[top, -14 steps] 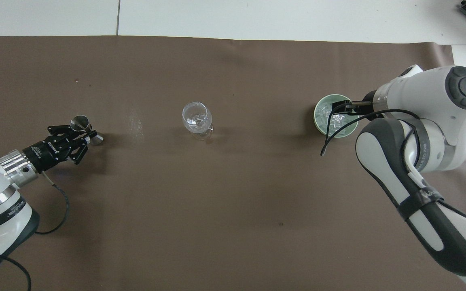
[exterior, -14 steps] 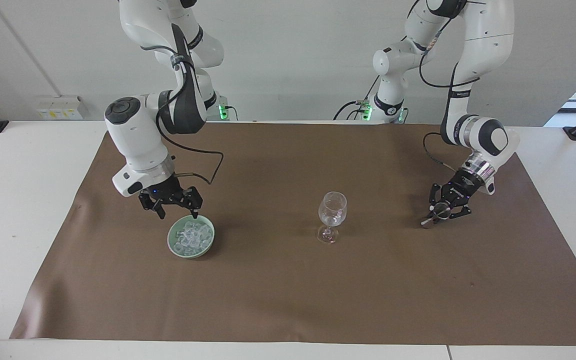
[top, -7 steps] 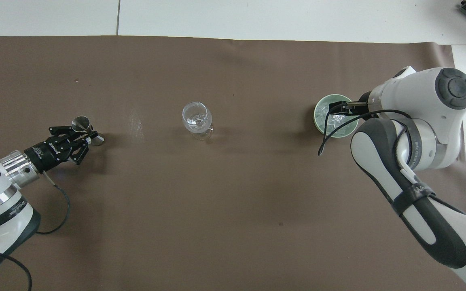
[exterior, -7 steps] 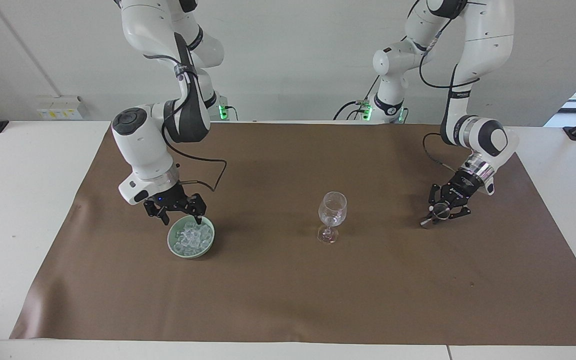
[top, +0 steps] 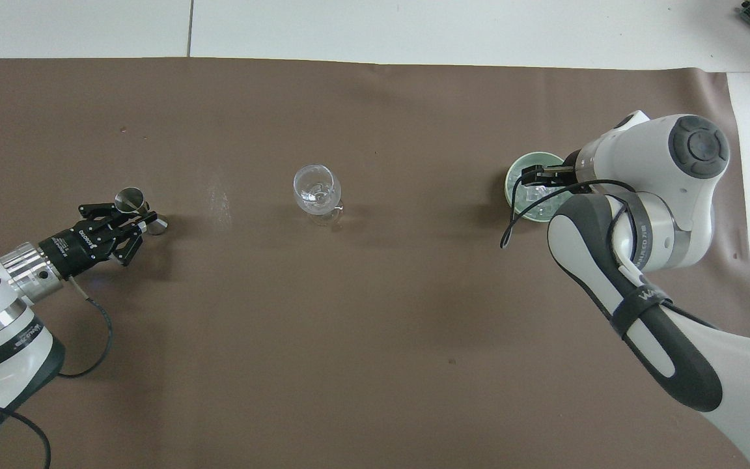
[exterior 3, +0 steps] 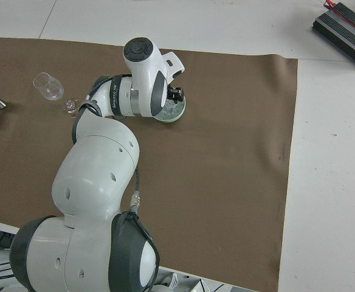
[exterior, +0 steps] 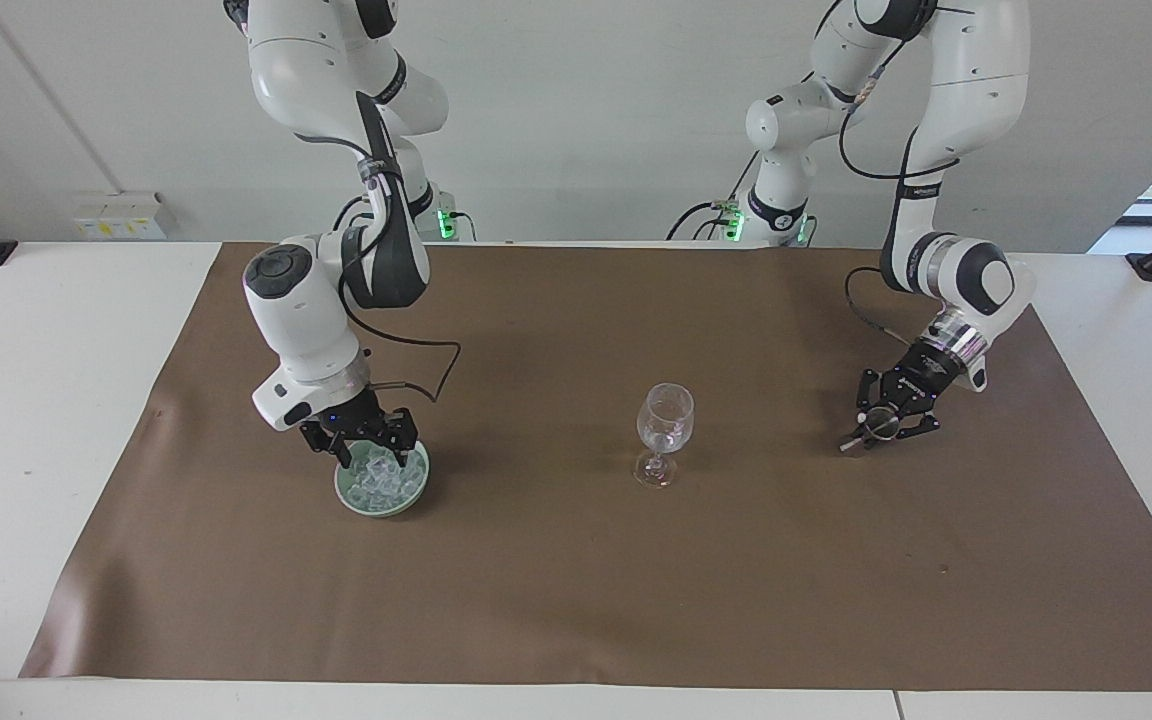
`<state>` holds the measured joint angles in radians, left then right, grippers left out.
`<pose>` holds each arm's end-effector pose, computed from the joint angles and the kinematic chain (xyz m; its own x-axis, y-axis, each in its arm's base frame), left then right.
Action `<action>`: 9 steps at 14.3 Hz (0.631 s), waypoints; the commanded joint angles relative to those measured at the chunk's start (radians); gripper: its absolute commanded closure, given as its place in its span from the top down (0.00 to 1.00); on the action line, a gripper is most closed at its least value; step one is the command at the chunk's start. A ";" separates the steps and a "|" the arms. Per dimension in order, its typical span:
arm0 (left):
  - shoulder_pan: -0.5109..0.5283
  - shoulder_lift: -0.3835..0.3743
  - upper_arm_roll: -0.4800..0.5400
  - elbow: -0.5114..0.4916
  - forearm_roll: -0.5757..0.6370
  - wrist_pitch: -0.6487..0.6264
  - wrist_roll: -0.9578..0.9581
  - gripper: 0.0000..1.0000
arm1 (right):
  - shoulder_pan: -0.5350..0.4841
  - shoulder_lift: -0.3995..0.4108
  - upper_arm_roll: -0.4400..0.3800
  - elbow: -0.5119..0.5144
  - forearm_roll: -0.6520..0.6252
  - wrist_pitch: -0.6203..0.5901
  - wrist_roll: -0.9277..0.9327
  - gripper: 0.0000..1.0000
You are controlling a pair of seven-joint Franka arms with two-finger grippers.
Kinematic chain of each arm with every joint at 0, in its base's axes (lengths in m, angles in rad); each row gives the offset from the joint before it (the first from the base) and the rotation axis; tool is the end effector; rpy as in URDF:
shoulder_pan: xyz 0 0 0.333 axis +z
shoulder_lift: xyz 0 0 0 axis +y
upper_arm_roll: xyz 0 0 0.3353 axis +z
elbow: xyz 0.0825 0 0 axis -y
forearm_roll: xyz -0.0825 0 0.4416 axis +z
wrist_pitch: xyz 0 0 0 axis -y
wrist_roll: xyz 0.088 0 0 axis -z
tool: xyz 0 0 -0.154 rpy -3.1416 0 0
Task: Pour wine and add ice with both arms
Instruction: 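Grasp ice in the bowl with the right gripper while the left gripper lowers the cup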
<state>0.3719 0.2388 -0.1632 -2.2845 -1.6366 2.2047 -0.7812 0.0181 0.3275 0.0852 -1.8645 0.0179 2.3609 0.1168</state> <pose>0.5840 0.0478 0.2025 -0.3265 0.2760 -0.9040 0.7667 0.6367 -0.0825 0.7022 0.0714 0.2978 0.9860 -0.0366 0.1626 -0.0269 -0.9978 -0.0613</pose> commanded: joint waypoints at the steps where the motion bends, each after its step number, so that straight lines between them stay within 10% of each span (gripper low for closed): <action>1: 0.018 0.011 -0.006 -0.001 -0.017 -0.017 0.030 0.15 | 0.000 0.015 0.001 0.007 -0.026 0.012 0.034 0.76; 9: 0.019 0.011 -0.006 0.000 -0.017 -0.017 0.028 0.23 | -0.006 0.038 -0.001 -0.002 -0.026 0.037 0.034 0.59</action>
<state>0.3724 0.2390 -0.1632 -2.2845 -1.6367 2.2041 -0.7793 0.0184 0.3597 0.0822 -1.8647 0.0144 2.3774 0.1194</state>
